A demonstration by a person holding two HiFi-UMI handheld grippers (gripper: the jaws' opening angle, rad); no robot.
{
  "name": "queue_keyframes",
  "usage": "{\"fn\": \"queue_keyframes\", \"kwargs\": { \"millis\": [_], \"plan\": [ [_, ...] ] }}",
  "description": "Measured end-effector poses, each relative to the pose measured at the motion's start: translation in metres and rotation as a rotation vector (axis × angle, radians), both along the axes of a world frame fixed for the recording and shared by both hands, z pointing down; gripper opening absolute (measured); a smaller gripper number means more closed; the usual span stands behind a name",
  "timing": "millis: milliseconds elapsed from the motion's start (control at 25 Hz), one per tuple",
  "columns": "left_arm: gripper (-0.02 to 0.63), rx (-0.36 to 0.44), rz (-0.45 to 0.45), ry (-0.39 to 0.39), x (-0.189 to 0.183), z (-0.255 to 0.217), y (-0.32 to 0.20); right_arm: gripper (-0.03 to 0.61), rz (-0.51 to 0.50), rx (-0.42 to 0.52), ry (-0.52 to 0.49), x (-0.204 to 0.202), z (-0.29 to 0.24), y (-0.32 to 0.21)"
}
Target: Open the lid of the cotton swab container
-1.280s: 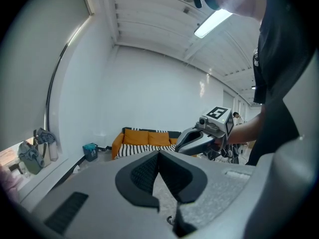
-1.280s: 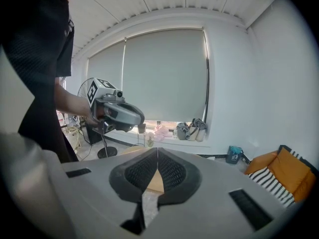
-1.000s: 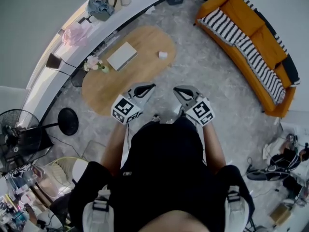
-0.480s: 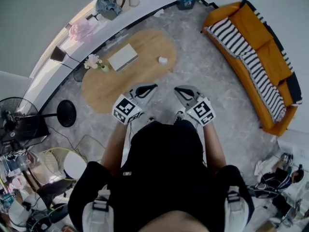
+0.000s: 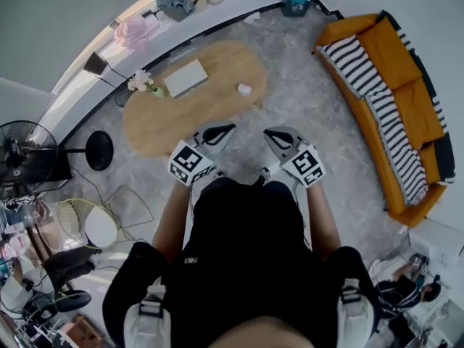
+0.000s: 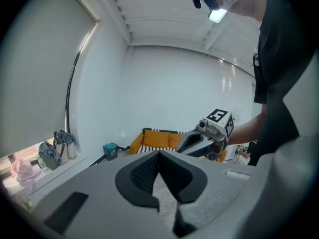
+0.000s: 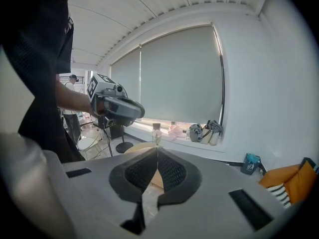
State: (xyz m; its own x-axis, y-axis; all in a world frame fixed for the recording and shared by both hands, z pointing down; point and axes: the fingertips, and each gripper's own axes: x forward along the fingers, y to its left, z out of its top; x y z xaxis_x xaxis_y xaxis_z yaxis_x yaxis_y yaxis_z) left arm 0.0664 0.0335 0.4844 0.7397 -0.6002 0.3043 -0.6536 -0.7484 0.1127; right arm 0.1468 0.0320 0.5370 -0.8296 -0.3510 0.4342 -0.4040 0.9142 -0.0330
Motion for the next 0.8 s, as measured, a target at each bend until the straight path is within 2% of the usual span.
{"fn": "queue_keyframes", "kwargs": {
  "millis": [400,800],
  "plan": [
    [0.000,0.012,-0.076,-0.009,0.035,0.002,0.004,-0.005,-0.057,-0.009,-0.008,0.040,0.009,-0.003],
    [0.000,0.011,-0.023,0.004,0.039,0.012,-0.011,-0.005,-0.019,-0.010,0.016,0.041,0.016,-0.015]
  ]
}}
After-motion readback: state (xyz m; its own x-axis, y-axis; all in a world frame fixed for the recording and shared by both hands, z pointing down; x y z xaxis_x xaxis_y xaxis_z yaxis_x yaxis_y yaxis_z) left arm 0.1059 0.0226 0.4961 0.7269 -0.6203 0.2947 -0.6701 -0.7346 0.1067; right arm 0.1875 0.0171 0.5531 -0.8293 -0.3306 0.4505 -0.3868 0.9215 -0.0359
